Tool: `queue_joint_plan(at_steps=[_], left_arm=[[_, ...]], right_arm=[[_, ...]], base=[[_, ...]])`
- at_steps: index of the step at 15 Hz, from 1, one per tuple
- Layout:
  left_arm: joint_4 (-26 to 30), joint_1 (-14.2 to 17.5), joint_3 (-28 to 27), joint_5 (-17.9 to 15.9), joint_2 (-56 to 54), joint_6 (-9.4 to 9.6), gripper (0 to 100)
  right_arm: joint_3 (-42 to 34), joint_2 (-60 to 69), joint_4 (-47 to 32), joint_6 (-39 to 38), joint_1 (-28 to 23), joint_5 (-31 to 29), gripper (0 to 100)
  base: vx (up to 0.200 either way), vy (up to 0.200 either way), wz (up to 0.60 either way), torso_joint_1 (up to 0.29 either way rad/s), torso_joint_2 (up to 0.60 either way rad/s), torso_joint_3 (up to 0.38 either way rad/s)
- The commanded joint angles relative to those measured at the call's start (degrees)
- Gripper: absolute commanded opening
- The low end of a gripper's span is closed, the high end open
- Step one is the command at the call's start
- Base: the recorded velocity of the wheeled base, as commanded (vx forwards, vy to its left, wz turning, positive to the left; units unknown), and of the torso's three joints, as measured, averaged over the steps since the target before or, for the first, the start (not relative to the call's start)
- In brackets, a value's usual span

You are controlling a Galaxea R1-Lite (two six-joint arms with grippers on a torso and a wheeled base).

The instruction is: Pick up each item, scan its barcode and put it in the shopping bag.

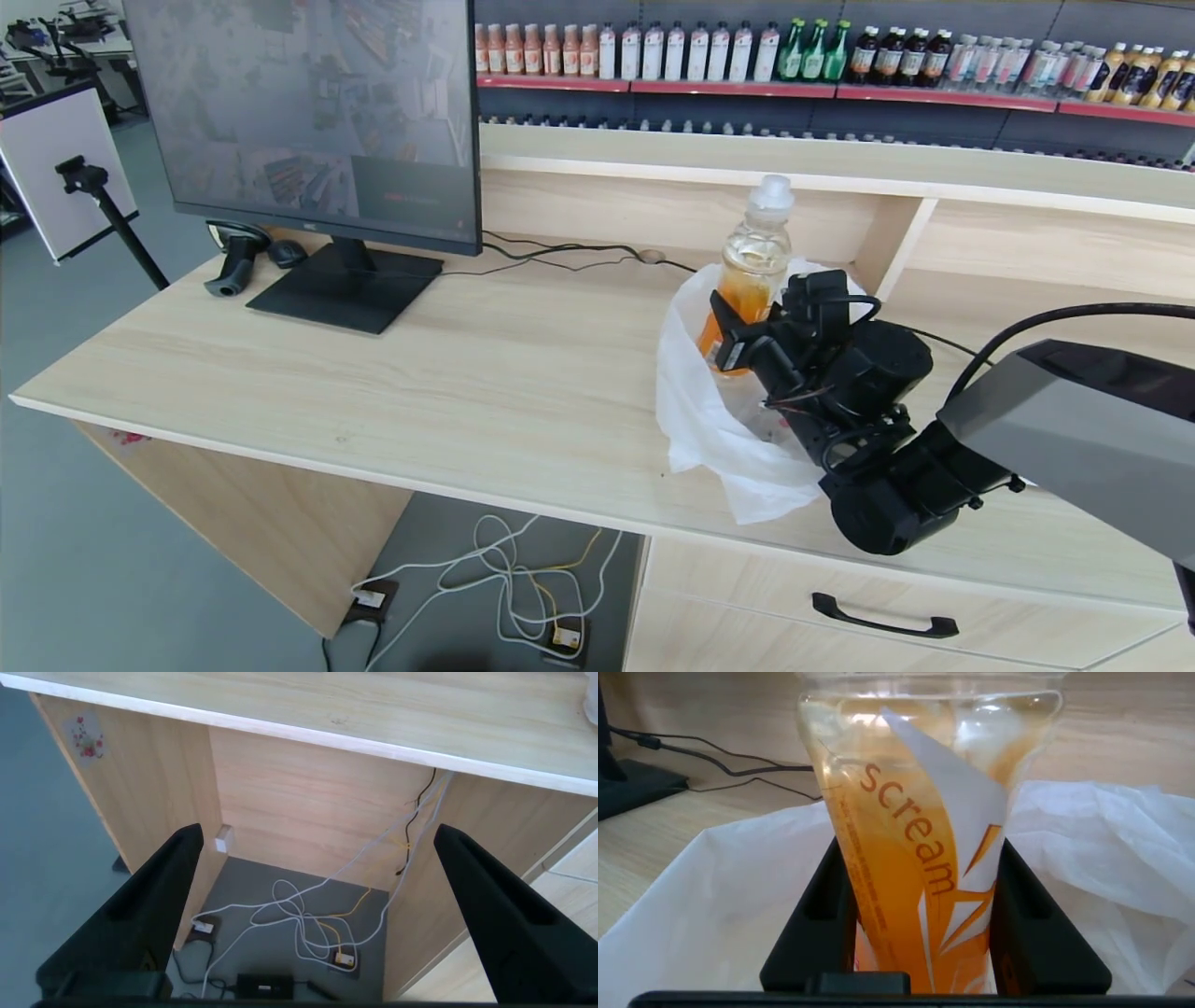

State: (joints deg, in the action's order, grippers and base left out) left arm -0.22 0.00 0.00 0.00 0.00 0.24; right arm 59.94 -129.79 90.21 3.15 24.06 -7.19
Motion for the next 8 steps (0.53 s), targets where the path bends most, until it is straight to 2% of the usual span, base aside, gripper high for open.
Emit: queue_joint_plan(at_steps=[1, 3, 4, 8], left_arm=[[-0.04, 0.0, 0.0, 0.0, 0.0, 0.02, 100], [-0.04, 0.0, 0.0, 0.0, 0.0, -0.07, 100], [-0.04, 0.0, 0.0, 0.0, 0.0, -0.07, 100], [-0.04, 0.0, 0.0, 0.0, 0.0, -0.07, 100]], right_arm=[[0.0, -0.55, -0.21, 0.02, 0.11, -0.01, 0], [-0.09, -0.55, -0.21, -0.07, 0.11, 0.07, 0], [-0.09, -0.64, -0.21, -0.24, 0.02, 0.25, 100], [0.09, -0.37, -0.21, -0.51, 0.28, 0.6, 100]], base=[[0.0, 0.0, 0.0, 0.0, 0.0, 0.0], [0.0, 0.0, 0.0, 0.0, 0.0, 0.0], [0.0, 0.0, 0.0, 0.0, 0.0, 0.0], [0.0, 0.0, 0.0, 0.0, 0.0, 0.0]])
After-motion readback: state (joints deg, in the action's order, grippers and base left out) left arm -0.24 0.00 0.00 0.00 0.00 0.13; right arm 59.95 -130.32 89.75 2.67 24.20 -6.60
